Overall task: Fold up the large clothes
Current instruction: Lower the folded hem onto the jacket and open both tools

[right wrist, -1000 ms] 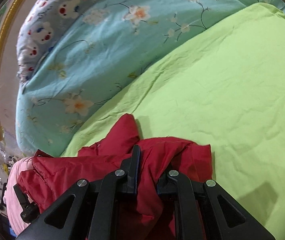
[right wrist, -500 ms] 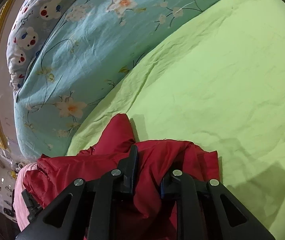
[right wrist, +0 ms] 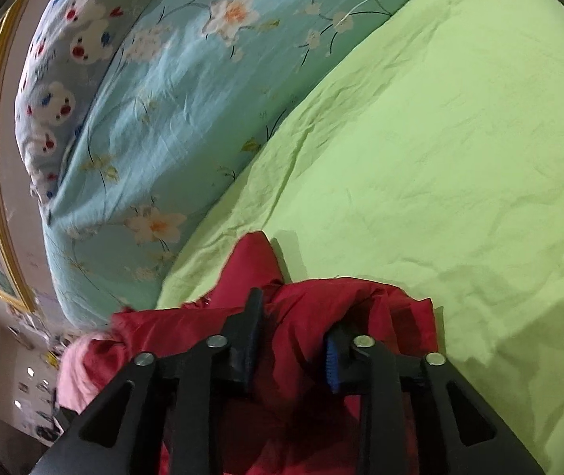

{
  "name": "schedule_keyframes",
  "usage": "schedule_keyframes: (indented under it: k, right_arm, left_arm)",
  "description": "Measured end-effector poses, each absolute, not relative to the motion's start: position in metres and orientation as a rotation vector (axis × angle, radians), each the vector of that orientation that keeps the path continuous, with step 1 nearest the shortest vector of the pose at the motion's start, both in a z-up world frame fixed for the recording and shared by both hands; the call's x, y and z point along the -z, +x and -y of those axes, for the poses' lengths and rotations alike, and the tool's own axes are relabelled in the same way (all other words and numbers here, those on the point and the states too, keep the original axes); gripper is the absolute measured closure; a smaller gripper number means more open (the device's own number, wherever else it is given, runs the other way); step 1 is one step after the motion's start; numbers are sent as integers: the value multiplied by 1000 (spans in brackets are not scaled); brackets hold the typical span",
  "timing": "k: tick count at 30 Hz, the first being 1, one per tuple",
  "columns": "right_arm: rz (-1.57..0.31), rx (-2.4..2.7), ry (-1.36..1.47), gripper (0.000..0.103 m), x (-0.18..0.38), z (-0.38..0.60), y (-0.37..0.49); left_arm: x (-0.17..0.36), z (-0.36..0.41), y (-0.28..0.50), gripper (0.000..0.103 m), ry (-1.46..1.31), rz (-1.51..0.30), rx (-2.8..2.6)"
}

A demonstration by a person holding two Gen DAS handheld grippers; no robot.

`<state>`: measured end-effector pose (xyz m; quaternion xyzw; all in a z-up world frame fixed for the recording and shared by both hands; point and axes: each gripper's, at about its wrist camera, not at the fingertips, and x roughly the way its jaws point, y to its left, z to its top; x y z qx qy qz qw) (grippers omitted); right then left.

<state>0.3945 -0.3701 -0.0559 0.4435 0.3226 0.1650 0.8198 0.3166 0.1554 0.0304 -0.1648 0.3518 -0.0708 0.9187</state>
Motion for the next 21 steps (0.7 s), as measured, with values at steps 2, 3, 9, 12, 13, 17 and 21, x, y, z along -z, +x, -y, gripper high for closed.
schedule_keyframes:
  k: [2, 3, 9, 12, 13, 17, 21]
  right_arm:
    - [-673, -344, 948, 68, 52, 372, 392]
    - [-665, -338, 943, 67, 49, 372, 390]
    - [-600, -300, 894, 57, 36, 380, 364]
    - [-547, -259, 851, 56, 25, 385, 346]
    - [-532, -257, 834, 56, 21, 384, 341]
    - [-521, -312, 690, 56, 5, 356, 327]
    - [-546, -403, 449, 56, -4, 297, 322]
  left_arm:
    - [-34, -129, 311, 51, -296, -719, 217]
    - [-36, -117, 307, 51, -278, -716, 251]
    - [-39, -47, 292, 51, -158, -710, 418]
    - [-38, -21, 292, 51, -96, -711, 451]
    - [-37, -14, 294, 51, -81, -714, 452]
    - [-31, 2, 303, 51, -68, -736, 461]
    - [-21, 7, 306, 51, -64, -765, 450]
